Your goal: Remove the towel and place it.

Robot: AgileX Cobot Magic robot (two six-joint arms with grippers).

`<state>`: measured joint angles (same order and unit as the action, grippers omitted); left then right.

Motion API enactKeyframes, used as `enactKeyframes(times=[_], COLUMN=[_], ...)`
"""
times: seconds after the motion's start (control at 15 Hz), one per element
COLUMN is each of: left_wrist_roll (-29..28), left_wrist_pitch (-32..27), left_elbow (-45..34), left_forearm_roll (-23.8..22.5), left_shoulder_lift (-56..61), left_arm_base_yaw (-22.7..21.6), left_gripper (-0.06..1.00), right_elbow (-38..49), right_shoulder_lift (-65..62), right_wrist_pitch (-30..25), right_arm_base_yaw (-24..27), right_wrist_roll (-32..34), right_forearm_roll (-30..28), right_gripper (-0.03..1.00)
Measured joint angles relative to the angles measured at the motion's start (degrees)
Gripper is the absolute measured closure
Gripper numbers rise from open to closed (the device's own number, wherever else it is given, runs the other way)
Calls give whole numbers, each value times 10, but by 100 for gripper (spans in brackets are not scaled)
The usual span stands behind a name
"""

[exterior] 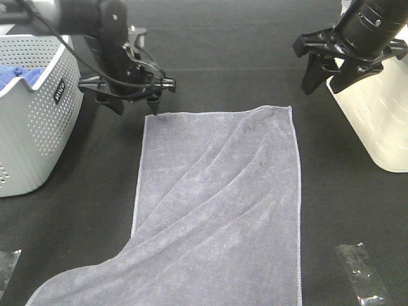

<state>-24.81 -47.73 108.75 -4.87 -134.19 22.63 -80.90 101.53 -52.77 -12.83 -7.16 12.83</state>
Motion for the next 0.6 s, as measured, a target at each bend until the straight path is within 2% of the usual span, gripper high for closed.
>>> enactKeyframes(times=[0.13, 0.27, 0.6], left_wrist_roll=[0, 0, 0], left_wrist_pitch=[-26, -30, -25], left_elbow=[41, 50, 63], left_forearm_roll=[4, 4, 5], left_shoulder_lift=[-34, -45, -68], left_arm_base_yaw=[0, 0, 0], left_gripper=[28, 29, 41], right_elbow=[0, 0, 0], right_shoulder_lift=[0, 0, 1], right_wrist_pitch=[2, 2, 3], right_arm_base_yaw=[0, 0, 0], right_wrist_roll=[0, 0, -1], right_forearm_roll=[-3, -3, -4], right_gripper=[46, 46, 47])
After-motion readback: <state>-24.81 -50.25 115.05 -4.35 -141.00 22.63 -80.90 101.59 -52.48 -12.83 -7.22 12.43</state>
